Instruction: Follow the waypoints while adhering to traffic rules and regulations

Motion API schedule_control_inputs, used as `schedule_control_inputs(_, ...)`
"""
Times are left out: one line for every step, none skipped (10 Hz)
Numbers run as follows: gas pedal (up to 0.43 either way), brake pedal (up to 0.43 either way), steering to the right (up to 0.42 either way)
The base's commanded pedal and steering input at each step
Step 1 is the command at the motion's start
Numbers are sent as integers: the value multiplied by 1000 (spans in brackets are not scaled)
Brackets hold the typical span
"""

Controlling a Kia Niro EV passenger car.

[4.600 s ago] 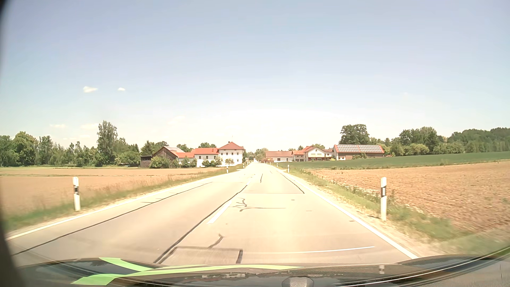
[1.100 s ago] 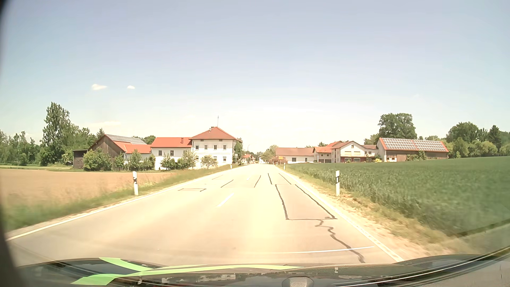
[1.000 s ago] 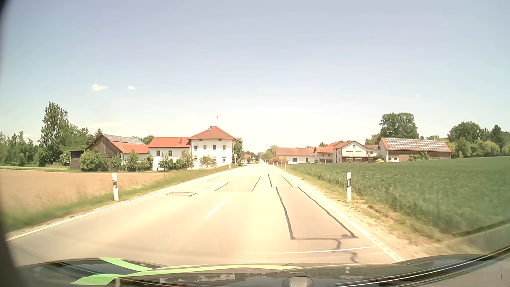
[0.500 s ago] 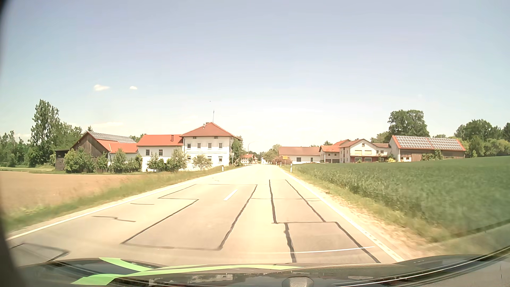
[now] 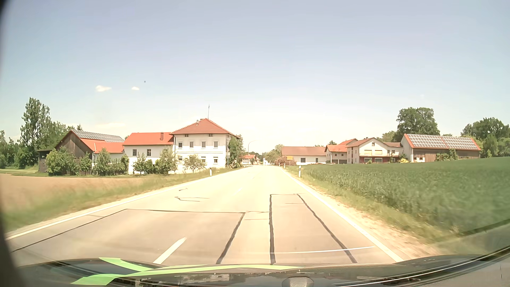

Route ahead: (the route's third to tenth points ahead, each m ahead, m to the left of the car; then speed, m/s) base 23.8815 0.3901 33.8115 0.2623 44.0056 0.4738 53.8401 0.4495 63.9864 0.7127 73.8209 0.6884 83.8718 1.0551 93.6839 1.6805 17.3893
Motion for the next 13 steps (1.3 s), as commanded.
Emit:
schedule_control_inputs(79, 0, -5)
schedule_control_inputs(79, 0, -5)
schedule_control_inputs(79, 0, -5)
schedule_control_inputs(79, 0, -5)
schedule_control_inputs(87, 0, -5)
schedule_control_inputs(87, 0, -3)
schedule_control_inputs(98, 0, -3)
schedule_control_inputs(98, 0, -3)
schedule_control_inputs(98, 0, -3)
schedule_control_inputs(98, 0, -3)
schedule_control_inputs(98, 0, -2)
schedule_control_inputs(110, 0, -1)
schedule_control_inputs(110, 0, 0)
